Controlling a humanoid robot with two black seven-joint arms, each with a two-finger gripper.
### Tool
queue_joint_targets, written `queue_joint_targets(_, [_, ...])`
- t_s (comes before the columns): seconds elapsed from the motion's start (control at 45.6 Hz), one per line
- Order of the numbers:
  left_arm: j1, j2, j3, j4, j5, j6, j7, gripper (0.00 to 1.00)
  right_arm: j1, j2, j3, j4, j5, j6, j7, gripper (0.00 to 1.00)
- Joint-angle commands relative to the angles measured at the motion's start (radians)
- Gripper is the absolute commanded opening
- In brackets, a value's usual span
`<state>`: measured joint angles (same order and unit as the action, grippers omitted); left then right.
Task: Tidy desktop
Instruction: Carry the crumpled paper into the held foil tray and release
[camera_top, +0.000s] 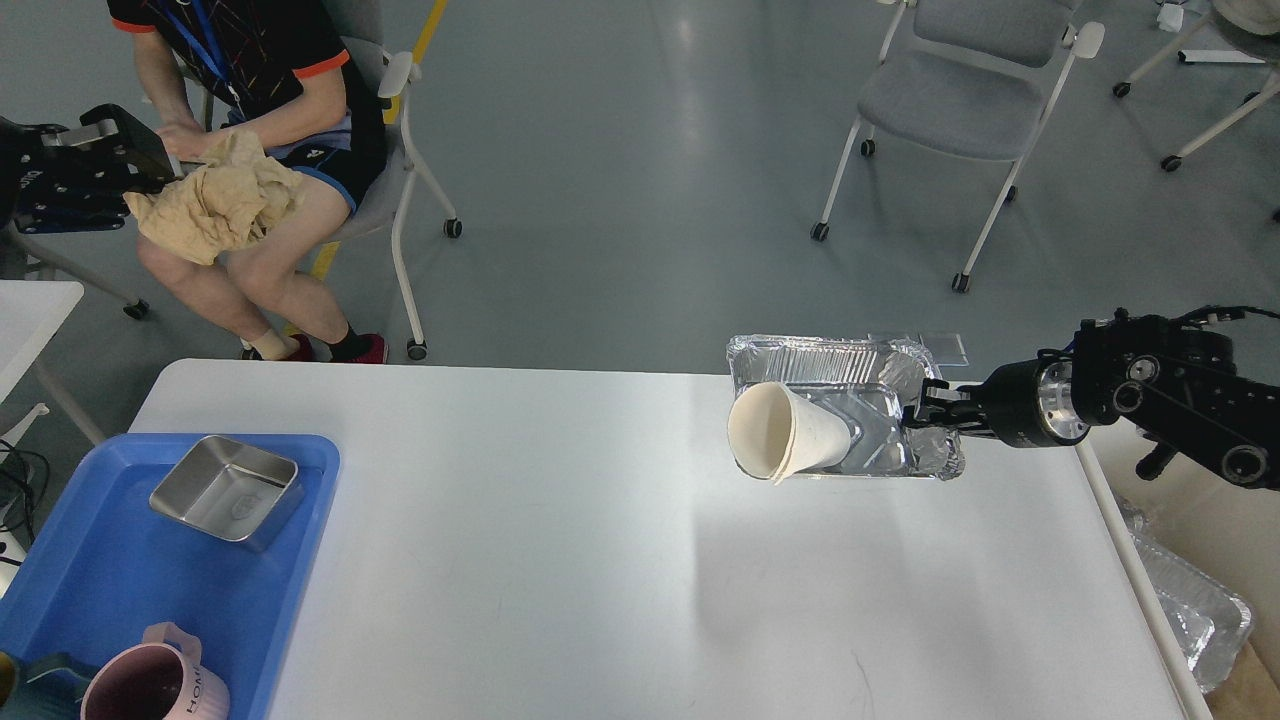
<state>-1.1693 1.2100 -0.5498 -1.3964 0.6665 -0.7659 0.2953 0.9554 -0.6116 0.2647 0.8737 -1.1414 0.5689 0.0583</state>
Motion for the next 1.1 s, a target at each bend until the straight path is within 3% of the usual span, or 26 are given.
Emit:
queue_joint_targets(0.0, [0.0, -0.082, -0.009, 0.0, 0.001, 0.034, 0.018, 0.0, 0.003, 0.001, -0.001, 0.004, 0.0, 0.0, 0.0, 0.0])
queue_joint_targets(0.154, [-0.006, -0.36, 0.004, 0.014, 0.019, 0.217, 0.059, 0.0, 0.003, 0.001, 0.001, 0.008, 0.0, -0.003, -0.002, 0.0])
queue_joint_targets(0.241, [-0.026, -0.49, 0.008, 0.051, 0.033, 0.26, 0.061, 0.0, 0.005, 0.0, 0.011, 0.008, 0.0, -0.001, -0.002, 0.0])
queue_joint_targets(0.439, [-0.018, -0.845, 0.021, 0.249, 0.139, 0.261, 0.059, 0.0, 0.002, -0.01, 0.019, 0.008, 0.003, -0.001, 0.0, 0.0])
queue_joint_targets(0.658, [-0.012, -1.139, 0.096, 0.499, 0.17, 0.264, 0.045, 0.01, -0.003, -0.01, 0.019, 0.008, 0.003, -0.003, 0.0, 0.0])
queue_joint_targets(0.79, [0.008, -1.227, 0.094, 0.563, 0.183, 0.286, 0.03, 0.01, -0.003, -0.01, 0.021, 0.008, 0.005, -0.003, 0.0, 0.0])
queue_joint_targets(1.075, [0.013, -1.262, 0.096, 0.597, 0.183, 0.35, 0.004, 0.04, -0.006, -0.007, 0.027, 0.008, 0.003, -0.003, 0.0, 0.0])
